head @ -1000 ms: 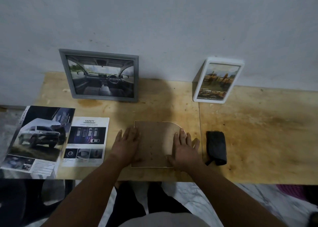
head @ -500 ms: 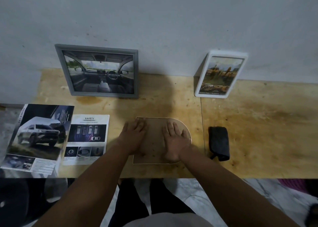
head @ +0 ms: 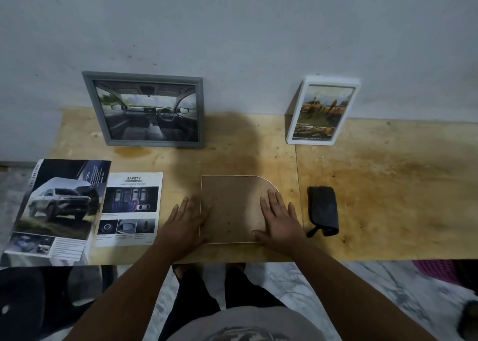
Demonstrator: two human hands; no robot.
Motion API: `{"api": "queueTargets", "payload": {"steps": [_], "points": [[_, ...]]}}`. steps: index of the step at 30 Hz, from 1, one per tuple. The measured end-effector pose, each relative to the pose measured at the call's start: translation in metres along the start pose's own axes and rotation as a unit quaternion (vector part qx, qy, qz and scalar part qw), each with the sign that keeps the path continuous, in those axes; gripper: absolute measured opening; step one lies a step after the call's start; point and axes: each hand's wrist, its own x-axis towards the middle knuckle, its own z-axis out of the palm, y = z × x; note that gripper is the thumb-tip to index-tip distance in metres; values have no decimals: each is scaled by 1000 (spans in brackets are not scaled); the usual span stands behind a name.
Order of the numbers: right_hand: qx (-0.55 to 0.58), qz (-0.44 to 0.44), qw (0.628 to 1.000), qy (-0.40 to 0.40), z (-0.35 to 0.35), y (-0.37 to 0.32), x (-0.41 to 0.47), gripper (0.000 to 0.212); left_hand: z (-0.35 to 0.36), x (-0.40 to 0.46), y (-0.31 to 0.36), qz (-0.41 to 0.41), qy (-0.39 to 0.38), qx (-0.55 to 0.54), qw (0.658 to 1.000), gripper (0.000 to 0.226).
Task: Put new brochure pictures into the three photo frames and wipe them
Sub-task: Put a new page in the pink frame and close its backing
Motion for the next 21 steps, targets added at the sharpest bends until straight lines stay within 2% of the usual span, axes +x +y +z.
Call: {"api": "queueTargets", "payload": {"steps": [8,14,16,18,21], "points": [[9,-2,1000,-2,9,4,5,102,9,-1,4,-45,23,24,998,95],[51,11,999,-16,-7,1,5,103,-6,0,13,-46,-10,-12,999,93],[87,7,996,12,-22,0,5,91,-20,-3,23,-36,6,-25,999,89],[139,14,987,80,-35,1,3,78,-33,-8,34,-23,17,-30,999,86],[238,122,949,165,-37,6,1,65,-38,-12,48,-6,7,-36,999,91]]}}
